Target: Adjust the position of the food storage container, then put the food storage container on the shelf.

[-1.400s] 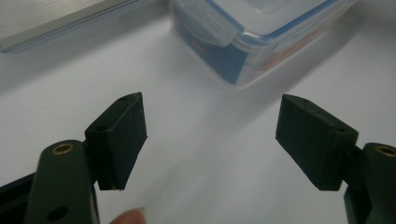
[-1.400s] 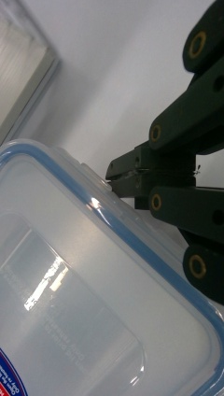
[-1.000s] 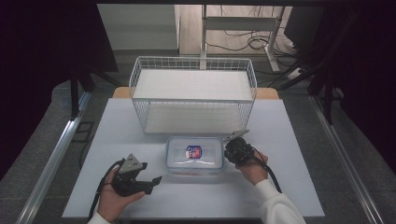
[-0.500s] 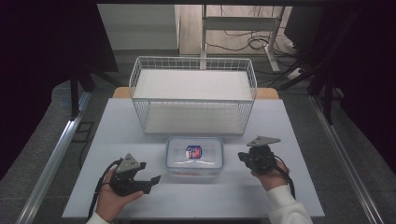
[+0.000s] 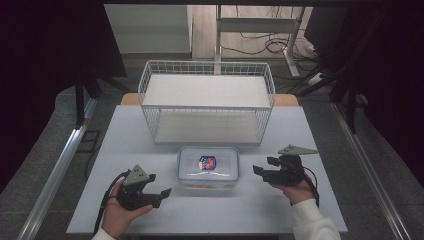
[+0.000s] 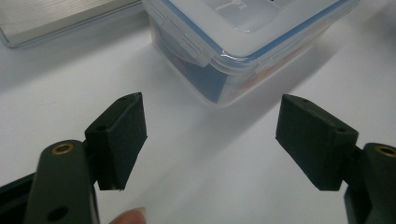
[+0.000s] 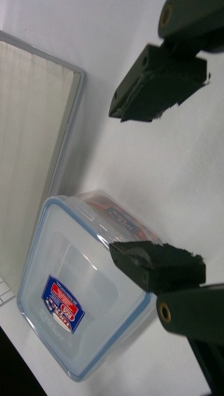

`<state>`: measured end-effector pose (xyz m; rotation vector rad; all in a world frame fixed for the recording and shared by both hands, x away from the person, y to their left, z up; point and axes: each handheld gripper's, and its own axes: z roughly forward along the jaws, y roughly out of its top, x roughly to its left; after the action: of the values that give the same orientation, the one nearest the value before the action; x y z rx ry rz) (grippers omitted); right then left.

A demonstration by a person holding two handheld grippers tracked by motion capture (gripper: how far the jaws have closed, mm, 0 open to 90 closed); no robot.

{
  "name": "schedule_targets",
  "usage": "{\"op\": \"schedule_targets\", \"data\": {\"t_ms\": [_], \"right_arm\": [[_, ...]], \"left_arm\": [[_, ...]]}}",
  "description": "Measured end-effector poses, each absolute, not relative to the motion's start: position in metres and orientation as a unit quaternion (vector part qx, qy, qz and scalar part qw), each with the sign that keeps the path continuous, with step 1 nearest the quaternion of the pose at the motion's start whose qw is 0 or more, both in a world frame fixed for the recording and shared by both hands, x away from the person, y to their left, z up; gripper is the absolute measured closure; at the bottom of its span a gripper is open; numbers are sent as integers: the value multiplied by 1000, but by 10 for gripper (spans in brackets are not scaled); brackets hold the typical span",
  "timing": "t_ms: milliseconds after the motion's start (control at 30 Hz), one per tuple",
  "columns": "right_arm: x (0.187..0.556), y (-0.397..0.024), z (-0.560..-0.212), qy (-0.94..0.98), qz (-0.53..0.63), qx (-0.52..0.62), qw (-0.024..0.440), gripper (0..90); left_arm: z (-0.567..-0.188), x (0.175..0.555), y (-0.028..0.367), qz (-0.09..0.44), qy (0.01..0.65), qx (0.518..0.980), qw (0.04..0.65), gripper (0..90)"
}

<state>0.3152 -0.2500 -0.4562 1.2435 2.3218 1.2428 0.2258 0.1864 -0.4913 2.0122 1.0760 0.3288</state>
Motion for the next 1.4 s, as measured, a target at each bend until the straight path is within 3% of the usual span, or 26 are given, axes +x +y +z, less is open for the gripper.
{"op": "schedule_targets", "data": {"t_ms": [367, 633, 1400], "right_arm": [[312, -246, -455, 792, 438, 412, 105, 180], [313, -246, -456, 780, 459, 416, 84, 181], [313, -232, -462, 795, 447, 403, 73, 183]], "left_arm": [[-484, 235, 188, 119, 447, 774, 433, 178], [-478, 250, 185, 73, 451, 767, 451, 120], [-492, 318, 189, -40, 495, 724, 478, 109]]}}
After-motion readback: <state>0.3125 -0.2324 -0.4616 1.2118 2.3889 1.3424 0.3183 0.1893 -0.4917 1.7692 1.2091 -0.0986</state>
